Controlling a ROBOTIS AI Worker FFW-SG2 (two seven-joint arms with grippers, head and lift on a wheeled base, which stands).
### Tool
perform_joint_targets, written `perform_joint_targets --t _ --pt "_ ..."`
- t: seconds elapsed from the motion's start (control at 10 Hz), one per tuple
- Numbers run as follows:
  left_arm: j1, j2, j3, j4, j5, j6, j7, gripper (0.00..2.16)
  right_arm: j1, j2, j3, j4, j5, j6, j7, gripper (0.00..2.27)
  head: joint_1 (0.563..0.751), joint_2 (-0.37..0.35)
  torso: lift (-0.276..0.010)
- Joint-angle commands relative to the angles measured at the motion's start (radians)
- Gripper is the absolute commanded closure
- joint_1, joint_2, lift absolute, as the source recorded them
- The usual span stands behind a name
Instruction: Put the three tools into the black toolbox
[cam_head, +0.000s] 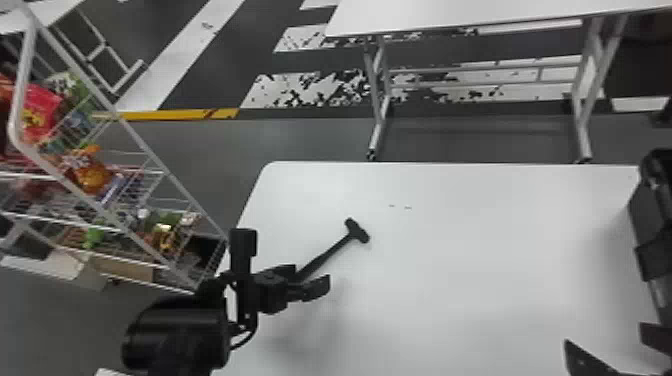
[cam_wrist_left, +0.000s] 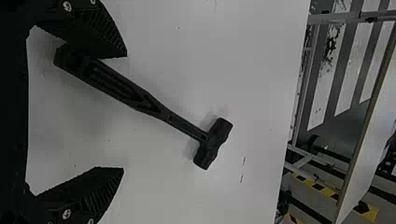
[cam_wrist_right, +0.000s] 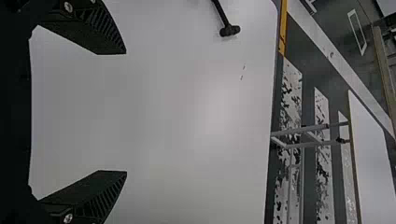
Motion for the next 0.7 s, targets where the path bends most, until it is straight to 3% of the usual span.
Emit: perform_joint_targets --t 0.0,0.3,0.4,0.6 --pt "0.019 -0.018 -0.007 -0.013 0.0 0.0 0.001 0.12 -0.003 0.0 0.004 -0.001 -0.001 -0.004 0.0 0.08 0.695 0.307 -0.051" --pt "0.045 -0.034 -0.022 -0.046 0.0 0.0 0.012 0.12 -0.007 0.001 0.006 0.002 -0.002 -0.01 0.0 0.08 0.695 0.282 -0.051" --pt "0.061 -0.034 -0.007 -0.116 0.003 0.058 0.017 0.12 -0.009 0.001 0.006 0.007 -0.002 -0.013 0.002 0.08 0.695 0.275 -0.051" --pt "0.11 -0.031 0.047 -0.342 0.033 0.282 0.027 0.12 -0.019 0.004 0.007 0.028 -0.008 -0.025 0.0 0.08 0.695 0.283 -0.051"
